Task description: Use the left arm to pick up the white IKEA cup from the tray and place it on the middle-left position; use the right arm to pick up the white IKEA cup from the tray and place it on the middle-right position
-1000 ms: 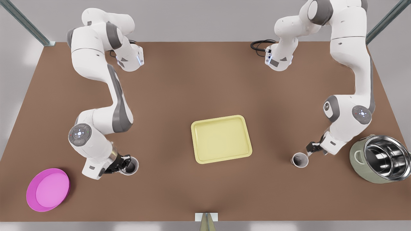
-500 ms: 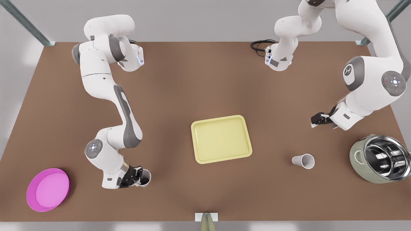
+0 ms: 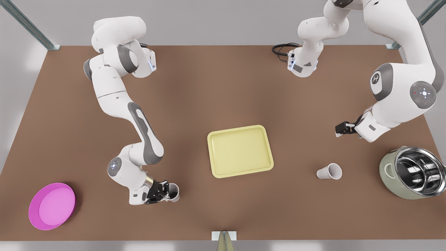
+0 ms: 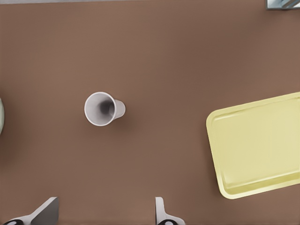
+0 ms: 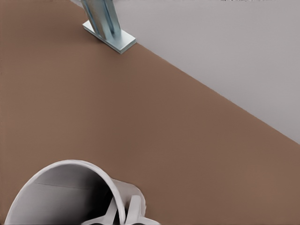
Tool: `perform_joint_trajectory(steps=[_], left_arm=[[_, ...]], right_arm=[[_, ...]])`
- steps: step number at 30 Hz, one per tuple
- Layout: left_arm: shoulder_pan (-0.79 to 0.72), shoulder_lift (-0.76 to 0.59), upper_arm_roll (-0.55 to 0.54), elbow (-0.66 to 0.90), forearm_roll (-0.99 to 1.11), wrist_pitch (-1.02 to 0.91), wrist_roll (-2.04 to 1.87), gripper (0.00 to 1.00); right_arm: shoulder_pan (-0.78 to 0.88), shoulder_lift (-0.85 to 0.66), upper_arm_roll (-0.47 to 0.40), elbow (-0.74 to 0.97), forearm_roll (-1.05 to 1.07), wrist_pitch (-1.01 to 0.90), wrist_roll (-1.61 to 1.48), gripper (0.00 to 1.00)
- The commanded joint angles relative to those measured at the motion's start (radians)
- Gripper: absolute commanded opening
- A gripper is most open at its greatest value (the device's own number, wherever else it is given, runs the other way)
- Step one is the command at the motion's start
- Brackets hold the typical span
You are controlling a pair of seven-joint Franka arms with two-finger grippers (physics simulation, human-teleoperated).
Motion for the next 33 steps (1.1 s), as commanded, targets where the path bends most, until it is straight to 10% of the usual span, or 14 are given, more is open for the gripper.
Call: perform_joint_trajectory(steps=[1,4,15,18,20,23,28,33], left_arm=[[0.000,-0.001,-0.001,0.001,0.002,-0.003,0.009,1.00],[0.000,-0.001,-0.001,0.000,0.002,-0.003,0.009,1.00],[0.000,-0.001,-0.002,0.000,0.002,-0.003,0.008,1.00],[0.000,0.000,-0.002,0.000,0.002,-0.001,0.008,1.00],[0.000,0.000,-0.002,0.001,0.002,-0.001,0.008,1.00],[0.000,0.000,-0.002,0.000,0.002,0.013,0.008,1.00],[-0.005,0.000,-0.007,0.003,0.026,0.014,0.000,1.00],[-0.028,0.010,-0.007,0.004,0.029,0.059,0.008,1.00]], right_arm=[[0.000,0.000,0.003,-0.001,0.008,0.018,-0.015,0.01],[-0.013,-0.003,0.006,0.000,0.005,0.017,-0.015,0.30],[-0.013,-0.071,0.017,0.011,0.020,-0.121,0.070,0.48],[-0.013,-0.208,0.008,0.011,0.016,-0.336,0.223,0.59],[0.010,-0.311,-0.089,0.006,-0.104,-0.685,0.519,1.00],[0.000,-0.452,-0.150,-0.089,-0.273,-1.111,0.639,1.00],[-0.039,-0.880,-0.248,-0.872,-0.320,-0.523,0.656,1.00],[-0.089,-0.896,-0.247,-0.883,-0.320,-0.474,0.553,1.00]])
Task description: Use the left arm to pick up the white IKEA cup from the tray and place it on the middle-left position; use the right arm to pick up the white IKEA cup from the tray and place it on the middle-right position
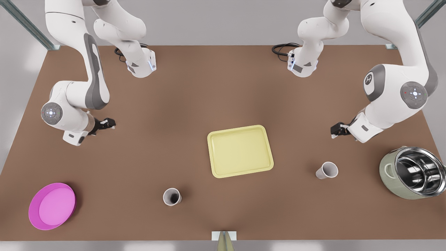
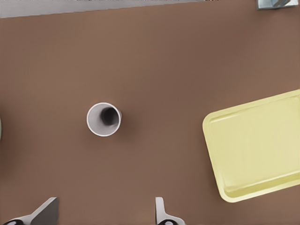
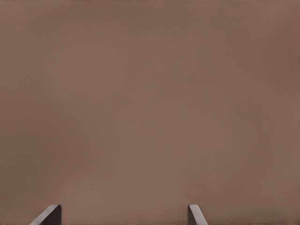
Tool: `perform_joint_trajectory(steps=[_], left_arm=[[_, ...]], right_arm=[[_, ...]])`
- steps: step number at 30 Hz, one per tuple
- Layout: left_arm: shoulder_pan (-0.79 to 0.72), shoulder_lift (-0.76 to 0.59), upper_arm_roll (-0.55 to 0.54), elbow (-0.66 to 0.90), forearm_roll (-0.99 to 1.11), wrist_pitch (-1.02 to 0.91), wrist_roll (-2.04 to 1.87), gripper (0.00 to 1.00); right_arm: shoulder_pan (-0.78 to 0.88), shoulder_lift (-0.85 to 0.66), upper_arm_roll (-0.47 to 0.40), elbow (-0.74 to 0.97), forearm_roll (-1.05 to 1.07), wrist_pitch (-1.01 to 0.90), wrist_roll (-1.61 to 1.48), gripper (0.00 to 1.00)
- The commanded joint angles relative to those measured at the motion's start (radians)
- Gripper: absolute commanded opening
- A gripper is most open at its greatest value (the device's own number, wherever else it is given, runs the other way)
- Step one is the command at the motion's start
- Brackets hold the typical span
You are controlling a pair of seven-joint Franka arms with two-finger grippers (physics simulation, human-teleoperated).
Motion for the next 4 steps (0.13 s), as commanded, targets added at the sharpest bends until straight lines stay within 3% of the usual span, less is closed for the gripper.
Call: perform_joint_trajectory(steps=[1,4], left_arm=[[0.002,0.001,0.000,0.001,0.007,0.025,-0.001,1.00],[0.002,0.001,0.000,0.001,0.004,0.025,-0.007,1.00]], right_arm=[[0.023,-0.003,0.000,0.006,-0.008,0.066,0.197,1.00],[0.023,0.004,0.000,0.014,-0.008,0.064,0.196,1.00]])
